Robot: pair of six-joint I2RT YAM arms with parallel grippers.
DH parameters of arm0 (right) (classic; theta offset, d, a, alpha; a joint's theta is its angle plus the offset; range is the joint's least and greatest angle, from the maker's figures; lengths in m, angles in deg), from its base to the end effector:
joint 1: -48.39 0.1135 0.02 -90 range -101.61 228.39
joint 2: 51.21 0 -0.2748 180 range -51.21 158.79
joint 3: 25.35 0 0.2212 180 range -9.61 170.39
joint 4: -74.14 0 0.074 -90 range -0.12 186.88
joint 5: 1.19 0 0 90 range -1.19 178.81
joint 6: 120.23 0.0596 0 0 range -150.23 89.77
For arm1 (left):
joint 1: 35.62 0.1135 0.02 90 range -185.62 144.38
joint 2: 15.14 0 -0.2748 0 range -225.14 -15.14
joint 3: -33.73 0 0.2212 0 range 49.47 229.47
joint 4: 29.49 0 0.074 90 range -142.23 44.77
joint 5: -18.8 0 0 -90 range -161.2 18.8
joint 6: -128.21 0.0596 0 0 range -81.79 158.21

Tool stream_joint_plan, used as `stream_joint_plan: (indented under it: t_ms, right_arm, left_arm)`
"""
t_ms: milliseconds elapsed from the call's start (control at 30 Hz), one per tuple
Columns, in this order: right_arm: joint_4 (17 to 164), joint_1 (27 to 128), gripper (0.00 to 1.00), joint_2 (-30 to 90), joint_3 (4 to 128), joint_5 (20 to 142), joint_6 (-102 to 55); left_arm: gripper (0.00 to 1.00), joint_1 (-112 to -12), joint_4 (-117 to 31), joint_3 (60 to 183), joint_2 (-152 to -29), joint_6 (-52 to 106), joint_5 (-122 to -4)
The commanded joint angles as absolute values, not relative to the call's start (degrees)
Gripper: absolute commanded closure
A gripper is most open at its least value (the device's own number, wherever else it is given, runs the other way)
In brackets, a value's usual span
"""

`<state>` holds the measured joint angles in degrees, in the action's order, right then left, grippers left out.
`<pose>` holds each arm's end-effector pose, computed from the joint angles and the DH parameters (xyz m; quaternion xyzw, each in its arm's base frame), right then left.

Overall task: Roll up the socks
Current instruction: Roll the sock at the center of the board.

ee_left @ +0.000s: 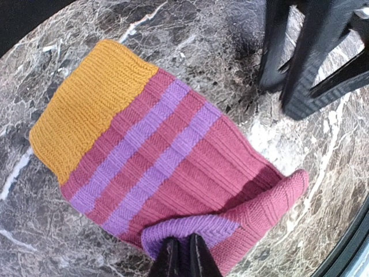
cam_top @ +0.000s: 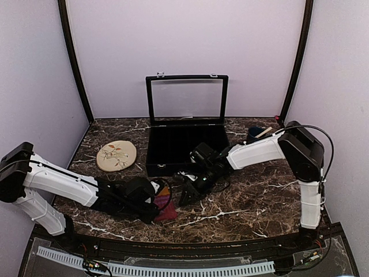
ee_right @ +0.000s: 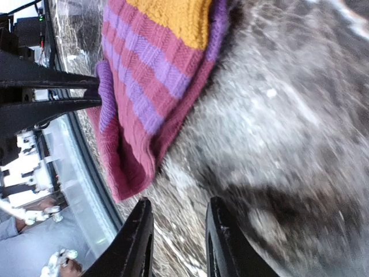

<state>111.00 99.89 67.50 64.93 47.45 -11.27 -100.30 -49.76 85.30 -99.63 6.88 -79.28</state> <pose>0.2158 0.3346 0.1413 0.3286 -0.8561 -0.3973 0.0355 0.1183 -0.2305 0.1603 0.2503 0.9131 -0.1893 0.2604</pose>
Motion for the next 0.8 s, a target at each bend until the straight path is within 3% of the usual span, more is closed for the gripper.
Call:
stream_joint_plan:
  t_ms: [0,433,767]
  right_arm:
    - [104.0,99.9,0.71,60.4,59.6,55.3,-12.3]
    - [92.8,114.1,0.72,44.8,44.7,88.3,-28.1]
    - [86.8,125.6,0.67,45.4,41.6,103.1,-40.3]
  left_arm:
    - [0.9,-99.2,-54.5,83.8,-100.2,5.6,-75.5]
    - [0.92,-95.5,-54.8,85.0,-103.0,5.3,-66.2]
    - [0.93,-93.7,-55.0,84.9,-103.9,5.8,-59.4]
